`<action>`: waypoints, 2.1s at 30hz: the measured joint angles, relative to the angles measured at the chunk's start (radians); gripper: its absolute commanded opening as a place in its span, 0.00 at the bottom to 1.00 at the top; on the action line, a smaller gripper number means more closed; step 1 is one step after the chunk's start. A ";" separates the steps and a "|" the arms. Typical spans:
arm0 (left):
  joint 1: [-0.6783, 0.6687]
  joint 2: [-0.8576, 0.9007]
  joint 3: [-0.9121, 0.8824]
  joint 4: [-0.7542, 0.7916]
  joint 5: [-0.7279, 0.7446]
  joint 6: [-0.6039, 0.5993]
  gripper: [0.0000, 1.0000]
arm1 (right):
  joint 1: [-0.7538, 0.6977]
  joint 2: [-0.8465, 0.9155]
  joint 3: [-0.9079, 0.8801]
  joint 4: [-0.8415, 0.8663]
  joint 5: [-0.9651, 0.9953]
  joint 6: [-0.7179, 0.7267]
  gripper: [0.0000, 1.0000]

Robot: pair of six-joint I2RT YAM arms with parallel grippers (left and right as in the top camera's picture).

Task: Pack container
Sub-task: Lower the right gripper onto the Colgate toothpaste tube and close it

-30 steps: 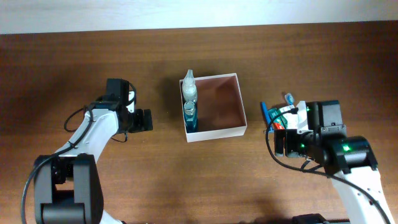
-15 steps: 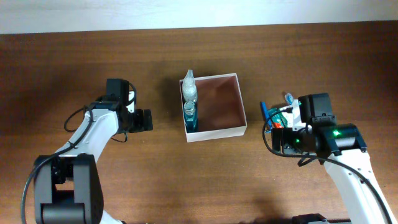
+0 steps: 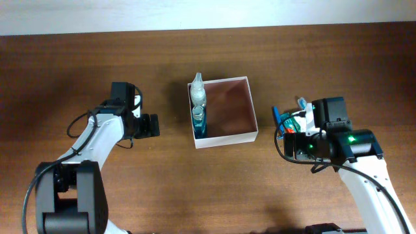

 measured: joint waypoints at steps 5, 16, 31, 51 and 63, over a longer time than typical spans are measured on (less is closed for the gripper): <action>0.000 0.000 0.000 0.000 0.000 0.000 0.99 | 0.000 0.000 0.000 0.022 0.000 -0.002 0.98; 0.000 0.000 0.000 0.000 0.000 0.000 0.99 | 0.000 0.060 0.000 0.102 0.000 -0.003 0.98; 0.000 0.000 0.000 0.000 0.000 0.000 0.99 | 0.000 0.284 0.000 0.295 0.004 -0.047 0.88; 0.000 0.000 0.000 0.000 0.000 0.000 0.99 | 0.000 0.392 0.000 0.299 0.004 -0.103 0.50; 0.000 0.000 0.000 0.000 0.000 0.000 0.99 | -0.105 0.470 0.000 0.299 0.005 -0.107 0.41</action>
